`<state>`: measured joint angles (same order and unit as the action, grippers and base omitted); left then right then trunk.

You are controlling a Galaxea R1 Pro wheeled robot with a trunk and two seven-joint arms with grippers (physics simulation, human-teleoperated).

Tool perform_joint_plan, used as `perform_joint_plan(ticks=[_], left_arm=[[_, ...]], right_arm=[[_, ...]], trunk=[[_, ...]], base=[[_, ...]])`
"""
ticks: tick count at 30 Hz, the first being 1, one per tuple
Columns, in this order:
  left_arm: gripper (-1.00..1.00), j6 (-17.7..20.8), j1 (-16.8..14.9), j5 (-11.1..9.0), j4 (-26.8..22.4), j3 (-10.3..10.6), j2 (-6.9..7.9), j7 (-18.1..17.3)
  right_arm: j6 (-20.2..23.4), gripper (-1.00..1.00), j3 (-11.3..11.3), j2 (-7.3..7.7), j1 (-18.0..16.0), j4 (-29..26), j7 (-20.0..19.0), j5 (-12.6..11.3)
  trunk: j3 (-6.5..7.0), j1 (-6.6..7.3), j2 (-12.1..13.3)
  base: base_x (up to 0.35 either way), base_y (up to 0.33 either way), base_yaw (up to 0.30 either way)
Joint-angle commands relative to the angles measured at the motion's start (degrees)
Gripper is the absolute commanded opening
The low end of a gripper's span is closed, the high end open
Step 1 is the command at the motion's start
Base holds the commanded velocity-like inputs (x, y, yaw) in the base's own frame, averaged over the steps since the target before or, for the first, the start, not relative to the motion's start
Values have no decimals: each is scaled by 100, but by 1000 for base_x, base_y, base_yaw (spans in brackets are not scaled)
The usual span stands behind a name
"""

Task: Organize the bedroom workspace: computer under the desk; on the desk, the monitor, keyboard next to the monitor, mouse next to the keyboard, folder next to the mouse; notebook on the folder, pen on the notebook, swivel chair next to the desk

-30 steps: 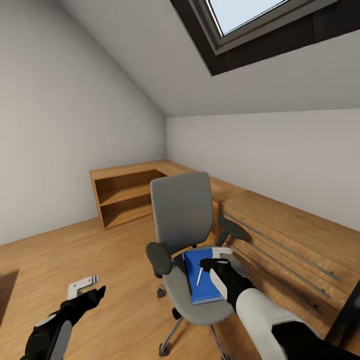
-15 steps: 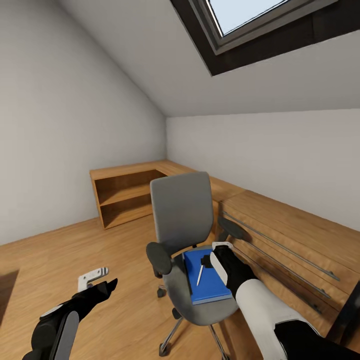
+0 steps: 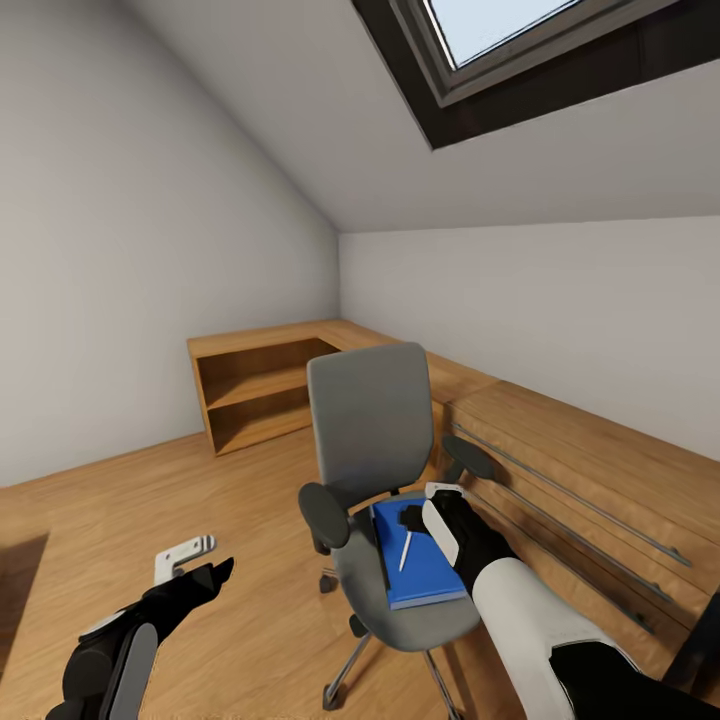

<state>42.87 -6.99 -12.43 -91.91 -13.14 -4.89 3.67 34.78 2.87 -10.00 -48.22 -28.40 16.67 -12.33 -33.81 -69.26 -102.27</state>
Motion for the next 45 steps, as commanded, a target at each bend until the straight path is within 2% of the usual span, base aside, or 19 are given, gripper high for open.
perform_joint_plan(ticks=[1, 9, 16, 21, 25, 27, 30, 36, 45], left_arm=[[100, 29, -4, -63, -42, -14, -8, 38], [100, 28, -4, -66, -77, -15, -17, 37], [100, 28, -4, -67, -81, -13, -13, 43], [100, 28, -4, -67, -82, -13, -12, 52], [100, 37, -4, -49, -29, 4, -67, 50], [100, 37, -4, -49, -29, 4, -67, 50], [100, 32, -4, -49, -65, -6, -104, 53], [100, 29, -4, -49, -85, -12, -143, 55], [100, 28, -4, -49, -90, -13, -152, 57]], right_arm=[[16, 100, 19, 0, -3, -8, 54, -56], [12, 100, 35, 0, -3, -8, 69, -48], [-20, 100, 43, 0, 0, -5, 57, -44], [-247, 100, 49, 0, 4, 6, 50, 3], [-373, 100, 52, 131, 6, 77, 52, 140], [-436, 100, 52, 134, 6, 77, 52, 207], [-446, 100, 52, 119, 6, 32, 54, 160], [-507, 100, 60, 256, 6, 8, 56, 126], [-531, 100, 62, 308, 6, 2, 56, 117]], trunk=[[-12, 1, -3], [-56, 1, -3], [-193, -153, -284], [-285, -263, -485], [-338, -328, -604], [-374, -372, -684], [-428, -438, -804], [-535, -570, -1045], [-697, -767, -1406]], base=[[0, 0, 187], [0, 0, 177], [0, 0, 53], [0, 0, 10], [0, 0, 0], [0, 0, 0], [0, 0, 0], [0, 0, 0], [0, 0, 0]])
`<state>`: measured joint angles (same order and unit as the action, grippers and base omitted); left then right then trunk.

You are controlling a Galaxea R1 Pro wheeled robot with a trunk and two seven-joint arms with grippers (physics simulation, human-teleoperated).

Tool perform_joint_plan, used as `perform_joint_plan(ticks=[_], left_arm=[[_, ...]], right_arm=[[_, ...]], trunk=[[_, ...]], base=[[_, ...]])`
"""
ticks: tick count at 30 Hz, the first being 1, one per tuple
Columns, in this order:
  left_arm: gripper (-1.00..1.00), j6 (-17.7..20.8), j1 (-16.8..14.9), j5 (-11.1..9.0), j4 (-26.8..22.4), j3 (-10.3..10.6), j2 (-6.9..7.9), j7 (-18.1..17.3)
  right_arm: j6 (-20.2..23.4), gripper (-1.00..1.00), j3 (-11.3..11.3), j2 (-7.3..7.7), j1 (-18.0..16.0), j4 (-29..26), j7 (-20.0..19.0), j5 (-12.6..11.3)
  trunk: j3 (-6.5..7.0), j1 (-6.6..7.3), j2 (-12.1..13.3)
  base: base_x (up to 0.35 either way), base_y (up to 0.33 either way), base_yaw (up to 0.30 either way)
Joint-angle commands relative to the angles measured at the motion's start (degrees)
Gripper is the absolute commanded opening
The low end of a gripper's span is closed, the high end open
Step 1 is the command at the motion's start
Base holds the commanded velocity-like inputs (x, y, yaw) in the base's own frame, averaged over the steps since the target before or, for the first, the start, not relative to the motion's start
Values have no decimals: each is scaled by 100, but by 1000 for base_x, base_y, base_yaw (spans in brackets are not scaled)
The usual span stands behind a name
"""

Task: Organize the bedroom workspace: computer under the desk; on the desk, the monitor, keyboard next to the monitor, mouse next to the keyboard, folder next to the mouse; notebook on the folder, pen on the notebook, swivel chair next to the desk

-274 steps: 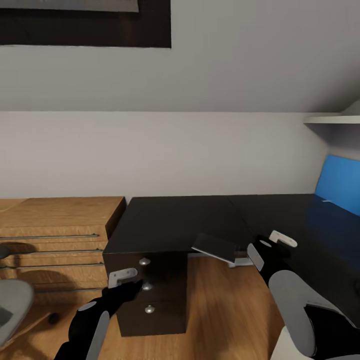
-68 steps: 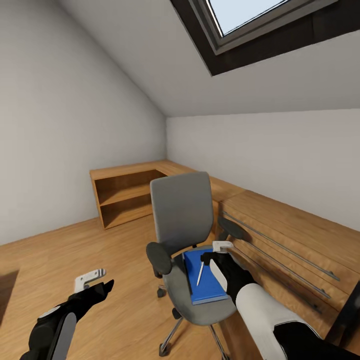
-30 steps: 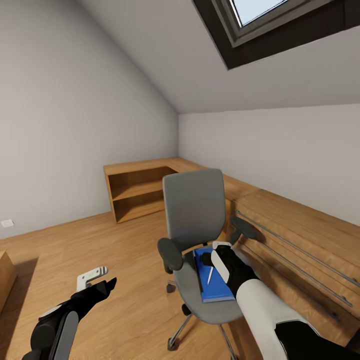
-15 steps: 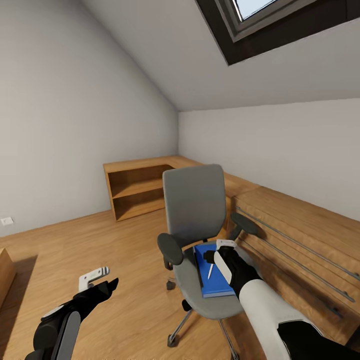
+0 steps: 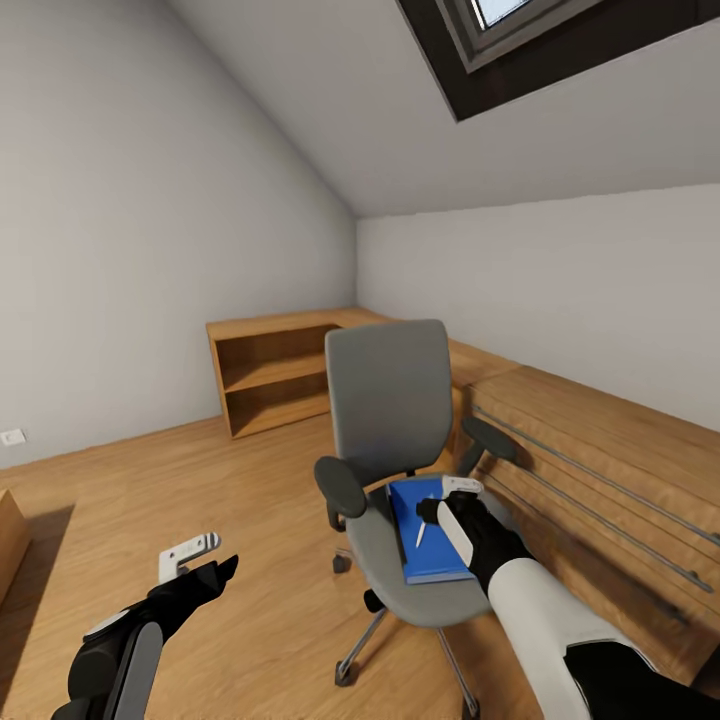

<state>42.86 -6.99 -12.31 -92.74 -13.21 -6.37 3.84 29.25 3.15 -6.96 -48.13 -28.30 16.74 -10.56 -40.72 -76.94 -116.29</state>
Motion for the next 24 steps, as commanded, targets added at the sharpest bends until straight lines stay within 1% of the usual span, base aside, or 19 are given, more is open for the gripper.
perform_joint_plan(ticks=[1, 6, 24], left_arm=[[100, 29, -4, -61, -7, -6, -4, 42], [100, 29, -5, -61, -7, -6, -5, 41], [100, 49, -4, -44, 15, -17, 11, 35]], right_arm=[[21, 100, 34, 5, -3, -8, 49, -59], [20, 100, 35, 7, -3, -11, 49, -59], [14, 100, 41, -7, -3, -34, 64, -60]], trunk=[[-25, -22, -45], [-114, -132, -245], [-114, -132, -245]], base=[[0, 0, 0], [0, 0, 0], [0, 0, 0]])
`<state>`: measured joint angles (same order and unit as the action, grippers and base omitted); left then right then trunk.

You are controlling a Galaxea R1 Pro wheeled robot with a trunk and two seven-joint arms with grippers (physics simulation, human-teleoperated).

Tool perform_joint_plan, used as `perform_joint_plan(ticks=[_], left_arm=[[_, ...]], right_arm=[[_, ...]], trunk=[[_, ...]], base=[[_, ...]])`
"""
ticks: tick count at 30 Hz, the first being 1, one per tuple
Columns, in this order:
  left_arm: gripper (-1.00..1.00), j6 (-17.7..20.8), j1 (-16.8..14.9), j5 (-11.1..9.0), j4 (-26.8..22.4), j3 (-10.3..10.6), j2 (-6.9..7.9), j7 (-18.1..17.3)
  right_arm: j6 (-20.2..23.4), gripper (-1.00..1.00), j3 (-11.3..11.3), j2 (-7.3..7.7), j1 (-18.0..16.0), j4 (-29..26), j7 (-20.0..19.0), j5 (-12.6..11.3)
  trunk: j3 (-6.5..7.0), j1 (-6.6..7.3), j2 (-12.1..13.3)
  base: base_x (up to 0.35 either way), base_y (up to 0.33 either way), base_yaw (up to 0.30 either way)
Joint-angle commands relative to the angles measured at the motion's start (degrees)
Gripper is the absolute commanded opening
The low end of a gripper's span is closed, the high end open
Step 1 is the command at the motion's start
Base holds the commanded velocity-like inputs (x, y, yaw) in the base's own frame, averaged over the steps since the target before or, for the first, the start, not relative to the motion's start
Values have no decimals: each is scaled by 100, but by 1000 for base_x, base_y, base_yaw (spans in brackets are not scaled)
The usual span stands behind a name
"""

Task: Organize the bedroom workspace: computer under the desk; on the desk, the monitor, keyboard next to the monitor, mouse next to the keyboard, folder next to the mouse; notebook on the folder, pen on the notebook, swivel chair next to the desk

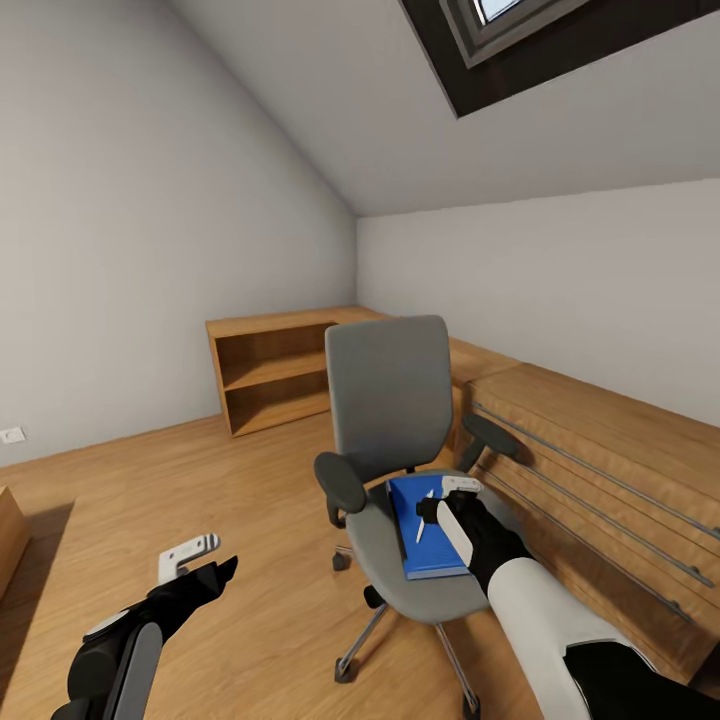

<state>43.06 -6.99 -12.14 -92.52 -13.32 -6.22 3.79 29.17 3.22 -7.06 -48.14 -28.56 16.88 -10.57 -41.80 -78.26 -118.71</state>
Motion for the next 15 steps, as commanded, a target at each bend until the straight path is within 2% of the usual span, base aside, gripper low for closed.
perform_joint_plan(ticks=[1, 5, 11, 15], left_arm=[[100, 27, -4, -59, -4, -8, -2, 39], [100, 15, -4, -54, 3, -11, 4, 41], [100, 11, -4, -52, 7, -12, 6, 42], [100, 10, -4, -48, 8, -8, 6, 42]], right_arm=[[21, 100, 33, 4, -3, -9, 50, -59], [22, 100, 27, 6, -3, -9, 49, -59], [23, 100, 22, 10, -3, -10, 39, -59], [25, 100, 21, 11, -3, -10, 36, -59]], trunk=[[-6, 1, -3], [-6, 1, -3], [-6, 1, -3], [-6, 1, -3]], base=[[22, 0, 0], [149, 0, 0], [237, 0, 0], [95, 0, 0]])
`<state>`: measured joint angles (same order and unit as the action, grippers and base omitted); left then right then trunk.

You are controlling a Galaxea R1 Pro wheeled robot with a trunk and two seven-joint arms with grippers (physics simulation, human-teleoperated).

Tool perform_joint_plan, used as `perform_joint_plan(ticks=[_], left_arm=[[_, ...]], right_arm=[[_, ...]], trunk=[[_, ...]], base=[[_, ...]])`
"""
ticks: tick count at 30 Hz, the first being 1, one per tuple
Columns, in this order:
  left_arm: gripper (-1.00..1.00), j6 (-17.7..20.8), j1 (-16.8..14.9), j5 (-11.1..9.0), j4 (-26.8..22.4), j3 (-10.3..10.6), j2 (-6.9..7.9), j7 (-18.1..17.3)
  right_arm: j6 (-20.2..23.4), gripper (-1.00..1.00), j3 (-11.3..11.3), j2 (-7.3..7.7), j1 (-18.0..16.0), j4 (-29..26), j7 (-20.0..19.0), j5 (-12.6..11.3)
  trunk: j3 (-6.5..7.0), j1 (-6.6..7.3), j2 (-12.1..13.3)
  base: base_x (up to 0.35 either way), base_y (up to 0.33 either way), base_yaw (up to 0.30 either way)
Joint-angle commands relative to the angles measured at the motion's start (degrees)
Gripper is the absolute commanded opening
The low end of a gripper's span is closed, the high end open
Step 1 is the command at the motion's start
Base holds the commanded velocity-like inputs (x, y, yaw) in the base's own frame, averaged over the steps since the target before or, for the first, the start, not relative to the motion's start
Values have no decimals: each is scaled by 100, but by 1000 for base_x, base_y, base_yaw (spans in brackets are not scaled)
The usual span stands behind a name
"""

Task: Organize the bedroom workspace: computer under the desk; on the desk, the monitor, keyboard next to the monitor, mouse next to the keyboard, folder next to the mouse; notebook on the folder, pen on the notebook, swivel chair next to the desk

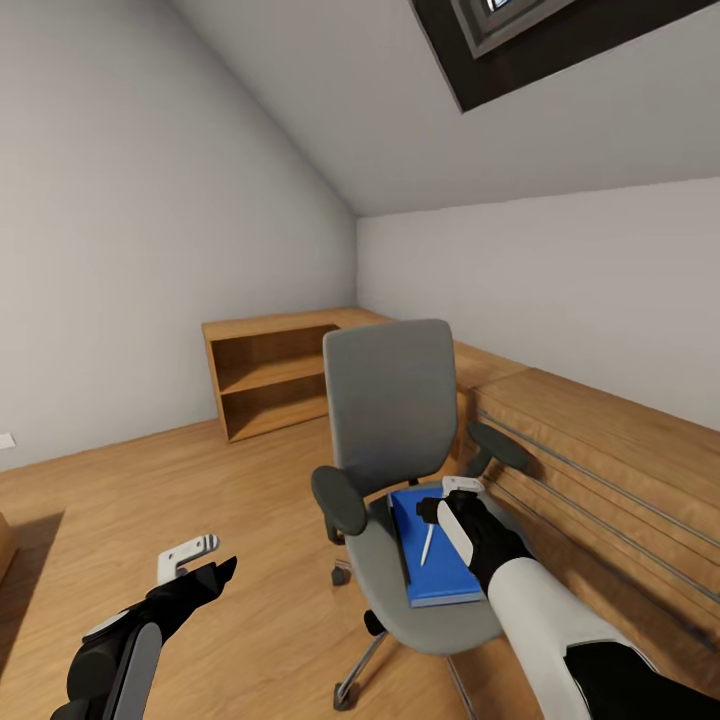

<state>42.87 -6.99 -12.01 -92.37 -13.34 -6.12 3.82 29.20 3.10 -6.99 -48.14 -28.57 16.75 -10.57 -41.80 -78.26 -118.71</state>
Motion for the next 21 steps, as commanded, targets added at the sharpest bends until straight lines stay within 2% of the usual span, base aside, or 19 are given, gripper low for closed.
perform_joint_plan(ticks=[1, 7, 15, 21], left_arm=[[100, 27, -4, -59, -6, -5, -4, 40], [100, 14, -4, -57, -2, -2, -4, 39], [100, 6, -4, -56, -1, -2, -4, 39], [100, 23, -4, -61, 6, -2, -4, 33]], right_arm=[[22, 100, 33, 4, -3, -8, 49, -59], [24, 100, 32, 4, -3, -8, 48, -59], [24, 100, 32, 4, -3, -5, 28, -71], [24, 100, 32, 4, -3, 1, 23, -79]], trunk=[[-6, 0, -3], [-6, 0, -3], [-6, 0, -3], [-6, 0, -3]], base=[[53, 0, 0], [50, 0, 0], [210, 0, 0], [72, 0, 0]])
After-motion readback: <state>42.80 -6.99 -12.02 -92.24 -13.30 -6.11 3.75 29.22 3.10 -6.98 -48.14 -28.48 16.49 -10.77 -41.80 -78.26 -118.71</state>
